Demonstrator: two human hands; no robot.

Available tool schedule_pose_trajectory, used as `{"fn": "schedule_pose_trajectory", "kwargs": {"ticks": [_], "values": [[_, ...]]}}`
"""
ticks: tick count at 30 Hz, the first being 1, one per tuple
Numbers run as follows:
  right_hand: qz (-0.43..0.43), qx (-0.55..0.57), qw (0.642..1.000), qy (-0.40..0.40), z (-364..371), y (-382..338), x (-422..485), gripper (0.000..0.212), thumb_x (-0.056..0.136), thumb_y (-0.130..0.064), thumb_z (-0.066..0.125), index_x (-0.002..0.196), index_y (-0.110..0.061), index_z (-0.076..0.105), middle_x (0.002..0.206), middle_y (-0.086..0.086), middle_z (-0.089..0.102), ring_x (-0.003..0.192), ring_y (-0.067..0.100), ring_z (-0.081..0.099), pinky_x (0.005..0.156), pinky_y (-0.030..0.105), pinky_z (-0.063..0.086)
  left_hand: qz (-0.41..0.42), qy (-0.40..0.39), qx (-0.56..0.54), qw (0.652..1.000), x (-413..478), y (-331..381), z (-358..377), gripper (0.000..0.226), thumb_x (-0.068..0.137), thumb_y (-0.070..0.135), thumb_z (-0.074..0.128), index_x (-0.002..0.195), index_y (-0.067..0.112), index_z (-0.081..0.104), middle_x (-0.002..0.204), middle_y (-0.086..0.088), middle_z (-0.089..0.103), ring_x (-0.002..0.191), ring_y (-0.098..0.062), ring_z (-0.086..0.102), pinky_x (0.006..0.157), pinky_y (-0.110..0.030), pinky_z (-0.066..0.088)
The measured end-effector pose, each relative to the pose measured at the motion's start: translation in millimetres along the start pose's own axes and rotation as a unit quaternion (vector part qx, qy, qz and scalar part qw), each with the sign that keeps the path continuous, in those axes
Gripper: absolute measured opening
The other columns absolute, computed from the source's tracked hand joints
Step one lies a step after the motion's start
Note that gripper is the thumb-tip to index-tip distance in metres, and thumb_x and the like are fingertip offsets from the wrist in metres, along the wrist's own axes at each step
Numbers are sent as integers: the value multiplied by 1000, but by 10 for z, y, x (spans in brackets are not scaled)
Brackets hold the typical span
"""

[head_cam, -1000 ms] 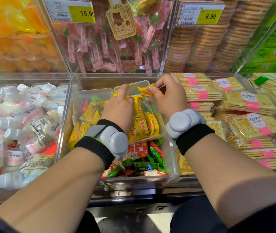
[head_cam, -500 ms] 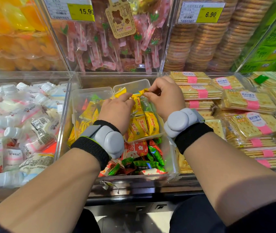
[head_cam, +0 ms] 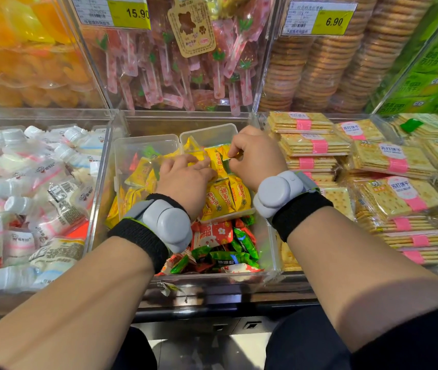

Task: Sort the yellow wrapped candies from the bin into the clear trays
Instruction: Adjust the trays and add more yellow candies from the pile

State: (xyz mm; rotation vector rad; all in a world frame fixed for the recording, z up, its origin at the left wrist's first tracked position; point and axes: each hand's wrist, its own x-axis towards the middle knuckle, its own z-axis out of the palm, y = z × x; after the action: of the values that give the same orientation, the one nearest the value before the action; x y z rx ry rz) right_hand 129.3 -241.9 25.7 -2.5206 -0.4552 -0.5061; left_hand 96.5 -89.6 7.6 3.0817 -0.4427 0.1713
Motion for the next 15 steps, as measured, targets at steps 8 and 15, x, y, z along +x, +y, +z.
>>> {"fn": "schedule_pose_trajectory", "kwargs": {"ticks": [8, 15], "values": [[9, -54, 998, -18, 24, -37, -12, 15, 77, -6, 53, 70, -2, 66, 97, 10, 56, 93, 28, 50, 68, 28, 35, -44, 91, -128, 987, -214, -48, -27, 54, 77, 4, 51, 123, 32, 53, 144, 9, 41, 139, -19, 17, 106, -45, 15], [28, -38, 999, -9, -39, -88, -2, 16, 79, -3, 49, 72, -2, 64, 97, 17, 57, 88, 32, 52, 71, 36, 41, -62, 149, -165, 973, -669, -238, 30, 40, 72, 6, 59, 109, 21, 64, 128, 1, 55, 128, -31, 34, 105, -48, 27]]}}
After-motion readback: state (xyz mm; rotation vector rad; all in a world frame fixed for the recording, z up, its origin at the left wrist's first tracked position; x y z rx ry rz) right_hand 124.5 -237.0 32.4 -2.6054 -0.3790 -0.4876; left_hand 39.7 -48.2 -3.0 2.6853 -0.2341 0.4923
